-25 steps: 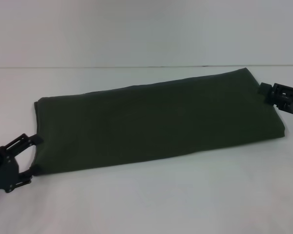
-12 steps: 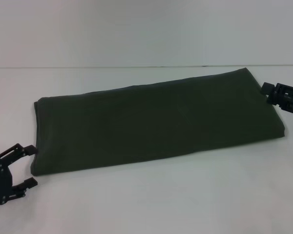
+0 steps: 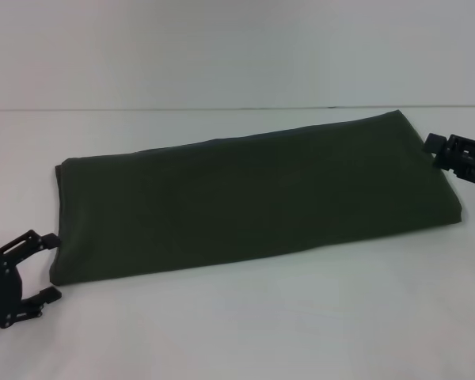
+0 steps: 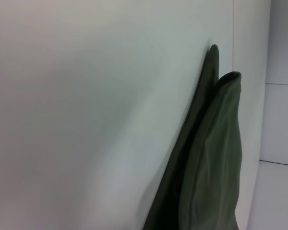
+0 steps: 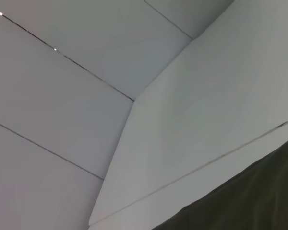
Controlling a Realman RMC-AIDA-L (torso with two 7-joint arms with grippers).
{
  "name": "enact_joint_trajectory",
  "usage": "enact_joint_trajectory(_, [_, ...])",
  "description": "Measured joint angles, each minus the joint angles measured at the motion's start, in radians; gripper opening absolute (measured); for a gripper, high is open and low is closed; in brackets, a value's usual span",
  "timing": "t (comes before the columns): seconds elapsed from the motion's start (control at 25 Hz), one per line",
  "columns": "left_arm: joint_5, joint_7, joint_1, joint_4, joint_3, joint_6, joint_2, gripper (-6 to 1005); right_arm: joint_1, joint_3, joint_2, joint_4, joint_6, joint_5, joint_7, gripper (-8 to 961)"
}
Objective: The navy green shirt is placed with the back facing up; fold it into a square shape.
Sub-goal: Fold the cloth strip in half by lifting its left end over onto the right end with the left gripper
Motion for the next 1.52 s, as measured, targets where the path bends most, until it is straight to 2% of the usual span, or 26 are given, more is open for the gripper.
enact_joint_trajectory(0.6, [0.052,-0.019,-0.051,-0.016,0.010,-0.052,-0.004,953,-0.004,0.023,0.001,0.000,0.000,0.000,0.000,627])
enact_joint_trajectory(0.8, [0.051,-0.015,-0.068,-0.018,0.006,-0.083,-0.011,949,-0.006,0.025,0.001,0.000,0.001,0.000,0.000,627])
enact_joint_trajectory(0.96, [0.031,0.031,-0.094,-0.027,-0.017,-0.111,-0.029,949,-0.005,0.027,0.001,0.000,0.001,0.001,0.000,628])
enact_joint_trajectory(1.08, [-0.040,0.151,-0.107,-0.034,-0.060,-0.027,-0.037,950,-0.004,0.033,0.003,0.000,0.000,0.001,0.001,628])
enact_joint_trajectory(1.2, [-0.064,0.197,-0.096,-0.039,-0.072,0.051,-0.028,950,0.000,0.041,0.003,0.000,0.000,0.001,0.002,628])
enact_joint_trajectory(1.36, [-0.019,0.142,-0.063,-0.055,-0.050,-0.002,-0.018,950,0.002,0.047,0.004,0.000,0.004,0.000,0.001,628])
enact_joint_trajectory(1.52, [0.016,0.121,-0.058,-0.070,-0.047,-0.016,-0.011,949,0.003,0.047,0.003,0.000,0.005,-0.001,0.001,628])
